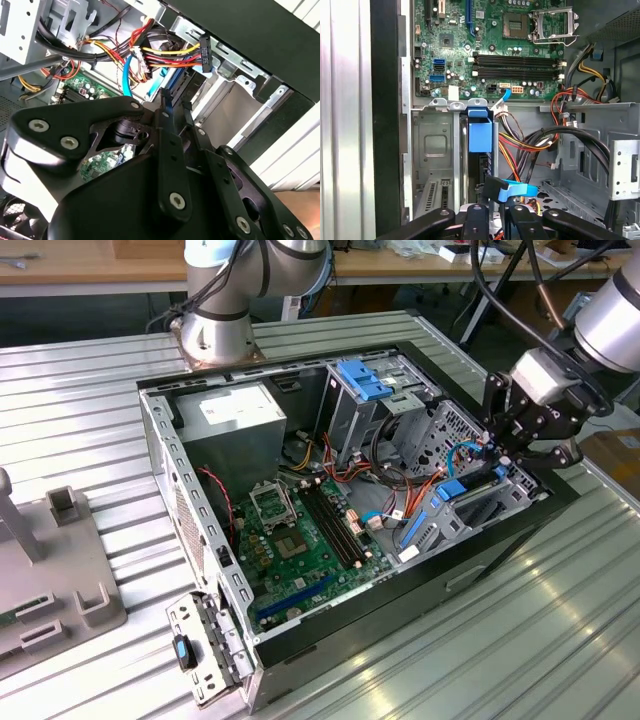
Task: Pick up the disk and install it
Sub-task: 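Insert the first disk wire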
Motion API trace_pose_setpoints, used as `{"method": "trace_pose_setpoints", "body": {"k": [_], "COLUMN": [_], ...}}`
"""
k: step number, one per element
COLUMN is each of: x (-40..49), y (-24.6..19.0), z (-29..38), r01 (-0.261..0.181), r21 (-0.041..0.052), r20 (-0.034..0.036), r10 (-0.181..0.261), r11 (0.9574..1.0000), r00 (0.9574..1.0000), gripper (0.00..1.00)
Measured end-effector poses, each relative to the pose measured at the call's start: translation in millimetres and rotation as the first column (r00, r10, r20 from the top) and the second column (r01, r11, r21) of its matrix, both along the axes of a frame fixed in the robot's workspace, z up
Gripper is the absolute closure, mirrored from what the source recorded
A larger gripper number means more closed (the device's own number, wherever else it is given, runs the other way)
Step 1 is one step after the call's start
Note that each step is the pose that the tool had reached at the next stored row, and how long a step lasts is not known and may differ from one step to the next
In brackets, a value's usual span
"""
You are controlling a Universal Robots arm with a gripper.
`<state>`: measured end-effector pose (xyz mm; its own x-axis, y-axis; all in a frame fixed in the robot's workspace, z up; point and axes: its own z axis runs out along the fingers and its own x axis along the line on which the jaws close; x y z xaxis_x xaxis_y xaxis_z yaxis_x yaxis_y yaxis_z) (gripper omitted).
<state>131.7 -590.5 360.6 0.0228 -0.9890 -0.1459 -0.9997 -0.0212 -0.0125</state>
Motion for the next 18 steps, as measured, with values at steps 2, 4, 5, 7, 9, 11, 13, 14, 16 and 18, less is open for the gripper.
{"method": "trace_pose_setpoints", "body": {"k": [2, 4, 5, 7, 9, 11, 13, 14, 16, 18], "x": [0.0, 0.1, 0.2, 0.2, 2.3, 7.4, 10.5, 10.8, 14.3, 18.4], "y": [0.0, 0.1, 0.2, 0.2, 0.5, 0.5, 0.6, 0.6, 0.6, 0.5], "z": [2.7, 3.3, 3.4, 3.5, 3.5, 3.4, 3.5, 3.5, 3.3, 3.1], "r01": [-0.034, -0.047, -0.047, -0.048, -0.051, -0.088, -0.118, -0.128, -0.188, -0.222], "r21": [0.0000, 0.0002, 0.0000, -0.0001, -0.0002, 0.0000, 0.0000, 0.0000, 0.0002, 0.0000], "r20": [0.0000, 0.0000, 0.0000, 0.0000, 0.0000, -0.0005, -0.0006, -0.0007, -0.0006, -0.0007], "r10": [0.034, 0.047, 0.047, 0.048, 0.051, 0.088, 0.118, 0.128, 0.188, 0.222], "r11": [0.9994, 0.9989, 0.9989, 0.9989, 0.9987, 0.9961, 0.9930, 0.9917, 0.9821, 0.9752], "r00": [0.9994, 0.9989, 0.9989, 0.9989, 0.9987, 0.9961, 0.9930, 0.9917, 0.9821, 0.9752], "gripper": [0.76, 0.76, 0.76, 0.76, 0.76, 0.76, 0.76, 0.76, 0.76, 0.76]}}
